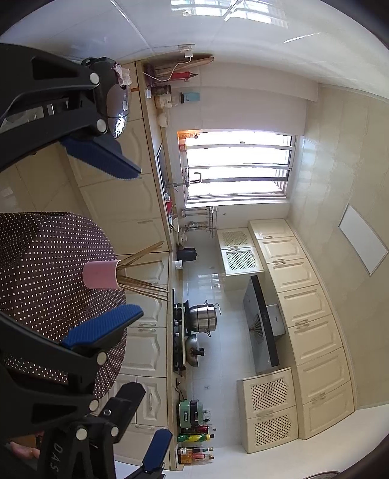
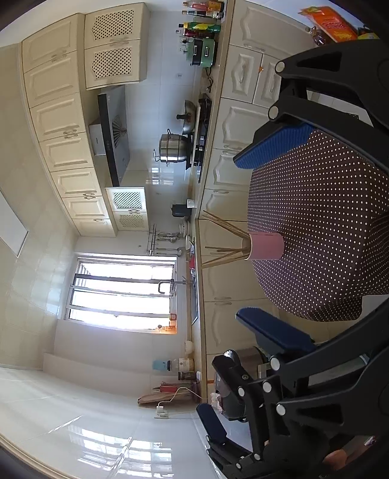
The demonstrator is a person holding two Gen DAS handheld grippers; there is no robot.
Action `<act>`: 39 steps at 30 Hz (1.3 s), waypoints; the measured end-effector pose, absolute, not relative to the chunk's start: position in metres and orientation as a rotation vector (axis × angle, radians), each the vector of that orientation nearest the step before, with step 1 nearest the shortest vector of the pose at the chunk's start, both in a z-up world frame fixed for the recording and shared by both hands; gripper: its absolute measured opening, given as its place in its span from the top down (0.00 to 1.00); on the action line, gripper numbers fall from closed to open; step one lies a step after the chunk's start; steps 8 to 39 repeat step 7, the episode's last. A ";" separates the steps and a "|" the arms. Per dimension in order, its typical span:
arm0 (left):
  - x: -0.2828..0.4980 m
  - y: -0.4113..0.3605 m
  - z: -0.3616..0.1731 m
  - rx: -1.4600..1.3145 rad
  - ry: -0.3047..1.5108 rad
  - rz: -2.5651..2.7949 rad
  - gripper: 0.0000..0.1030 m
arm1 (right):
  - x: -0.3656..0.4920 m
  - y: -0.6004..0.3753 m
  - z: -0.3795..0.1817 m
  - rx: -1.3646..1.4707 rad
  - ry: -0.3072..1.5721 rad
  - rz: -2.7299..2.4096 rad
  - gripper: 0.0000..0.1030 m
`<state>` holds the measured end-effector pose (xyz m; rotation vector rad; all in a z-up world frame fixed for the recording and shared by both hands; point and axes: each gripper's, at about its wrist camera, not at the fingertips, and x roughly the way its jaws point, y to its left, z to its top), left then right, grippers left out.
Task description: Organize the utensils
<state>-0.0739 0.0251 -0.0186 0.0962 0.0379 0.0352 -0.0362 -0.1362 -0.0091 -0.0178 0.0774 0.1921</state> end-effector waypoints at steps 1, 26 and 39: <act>-0.068 0.026 -0.021 0.099 0.048 0.037 0.18 | -0.031 -0.136 -0.011 -0.019 0.084 0.195 0.10; -0.019 0.025 -0.039 0.122 0.138 0.036 0.18 | 0.021 -0.136 -0.033 -0.043 0.170 0.190 0.09; -0.019 0.025 -0.039 0.122 0.138 0.036 0.18 | 0.021 -0.136 -0.033 -0.043 0.170 0.190 0.09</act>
